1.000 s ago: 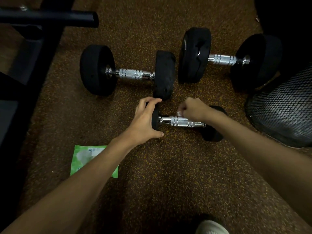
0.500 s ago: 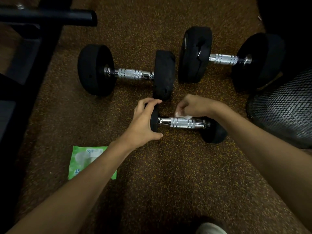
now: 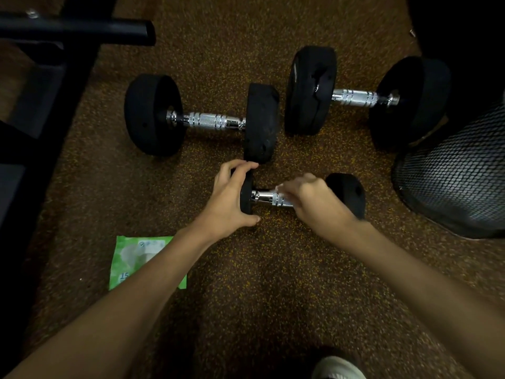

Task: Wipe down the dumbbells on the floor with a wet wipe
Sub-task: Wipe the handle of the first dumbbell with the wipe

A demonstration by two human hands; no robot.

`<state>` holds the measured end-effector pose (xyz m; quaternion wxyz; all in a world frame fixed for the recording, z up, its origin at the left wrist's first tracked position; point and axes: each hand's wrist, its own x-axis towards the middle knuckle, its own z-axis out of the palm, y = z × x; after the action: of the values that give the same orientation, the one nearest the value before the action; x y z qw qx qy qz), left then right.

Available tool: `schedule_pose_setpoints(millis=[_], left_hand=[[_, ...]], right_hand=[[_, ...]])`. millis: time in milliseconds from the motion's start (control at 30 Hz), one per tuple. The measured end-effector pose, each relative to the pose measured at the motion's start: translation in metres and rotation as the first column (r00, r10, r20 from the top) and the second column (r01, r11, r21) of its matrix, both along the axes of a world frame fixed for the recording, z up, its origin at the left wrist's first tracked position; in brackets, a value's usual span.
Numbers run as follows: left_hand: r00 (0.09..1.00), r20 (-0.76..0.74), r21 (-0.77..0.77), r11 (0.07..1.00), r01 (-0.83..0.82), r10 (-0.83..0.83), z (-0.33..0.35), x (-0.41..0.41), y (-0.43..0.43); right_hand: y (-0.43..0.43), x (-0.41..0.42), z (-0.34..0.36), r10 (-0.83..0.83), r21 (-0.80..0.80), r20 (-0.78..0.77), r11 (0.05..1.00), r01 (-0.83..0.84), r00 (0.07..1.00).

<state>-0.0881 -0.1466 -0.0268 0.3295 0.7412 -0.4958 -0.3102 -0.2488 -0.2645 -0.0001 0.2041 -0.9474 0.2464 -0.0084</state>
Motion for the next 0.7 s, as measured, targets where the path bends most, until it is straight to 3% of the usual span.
schedule_pose_setpoints(millis=[67,133,267,433,533,700], left_hand=[[1.000,0.000,0.001,1.000,-0.001,0.001,-0.001,0.000,0.001],[1.000,-0.006,0.002,1.000,-0.002,0.002,-0.001,0.000,0.001],[1.000,0.009,0.007,1.000,-0.004,0.004,0.002,0.000,-0.002],[1.000,0.002,0.016,1.000,-0.004,0.004,0.002,0.001,-0.002],[1.000,-0.011,0.006,1.000,-0.006,0.006,0.001,0.001,-0.001],[1.000,-0.030,-0.002,1.000,-0.007,0.007,0.000,0.003,-0.003]], right_hand=[[0.007,-0.017,0.003,0.007,0.009,0.123,1.000,-0.008,0.992],[0.004,-0.023,0.002,-0.096,0.081,0.175,0.993,0.083,0.980],[-0.011,-0.001,-0.013,-0.297,0.074,0.070,0.954,0.292,0.952],[0.029,-0.002,-0.009,-0.180,0.008,0.222,0.983,0.183,0.958],[0.042,-0.026,-0.015,-0.094,0.010,0.213,0.996,0.094,0.972],[0.024,-0.037,-0.015,-0.293,0.087,0.284,0.956,0.280,0.913]])
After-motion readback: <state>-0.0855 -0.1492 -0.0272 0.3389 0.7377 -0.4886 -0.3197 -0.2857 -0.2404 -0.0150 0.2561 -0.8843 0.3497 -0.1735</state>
